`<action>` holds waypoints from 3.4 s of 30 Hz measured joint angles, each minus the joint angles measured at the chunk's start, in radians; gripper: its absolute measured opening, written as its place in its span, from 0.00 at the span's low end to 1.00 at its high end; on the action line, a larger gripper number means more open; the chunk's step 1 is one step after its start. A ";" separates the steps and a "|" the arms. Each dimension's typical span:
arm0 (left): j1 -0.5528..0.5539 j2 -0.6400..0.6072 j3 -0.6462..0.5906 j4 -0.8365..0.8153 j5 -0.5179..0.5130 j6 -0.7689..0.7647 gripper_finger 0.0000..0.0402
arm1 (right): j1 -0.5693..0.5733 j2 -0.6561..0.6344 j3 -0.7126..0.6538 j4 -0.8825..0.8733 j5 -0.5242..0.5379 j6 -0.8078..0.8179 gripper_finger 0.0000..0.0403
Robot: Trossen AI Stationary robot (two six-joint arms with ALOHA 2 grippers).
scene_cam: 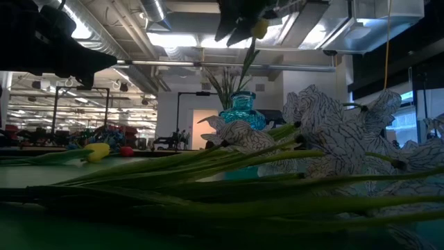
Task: Sort flowers into vase by color
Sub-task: Put the right white flower into the violet vase, then put the yellow tulip into the violet vase
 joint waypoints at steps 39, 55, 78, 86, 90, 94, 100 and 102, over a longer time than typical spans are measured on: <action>0.000 0.000 0.000 0.000 0.000 0.000 0.00 | -0.151 0.044 -0.001 0.305 -0.131 -0.068 0.07; 0.000 0.000 0.000 0.000 0.000 0.000 0.00 | -0.152 -0.018 -0.001 -0.057 -0.122 -0.056 0.13; 0.000 0.000 0.000 0.000 0.000 0.000 0.00 | -0.071 -0.168 -0.001 -0.187 -0.106 -0.037 0.56; 0.000 0.000 0.000 0.000 0.000 0.000 0.00 | 0.009 -0.192 -0.001 -0.186 -0.080 -0.037 0.60; 0.000 0.000 0.000 0.000 0.000 0.000 0.00 | 0.057 -0.209 -0.001 -0.196 -0.046 -0.038 0.60; 0.000 0.000 0.000 0.000 0.000 0.000 0.00 | 0.095 -0.219 -0.001 -0.232 -0.016 -0.038 0.60; 0.000 0.000 0.000 0.000 0.000 0.000 0.00 | 0.135 -0.222 -0.001 -0.316 -0.014 -0.038 0.60; 0.000 0.000 0.000 0.000 0.000 0.000 0.00 | 0.152 -0.222 -0.001 -0.330 -0.014 -0.036 0.60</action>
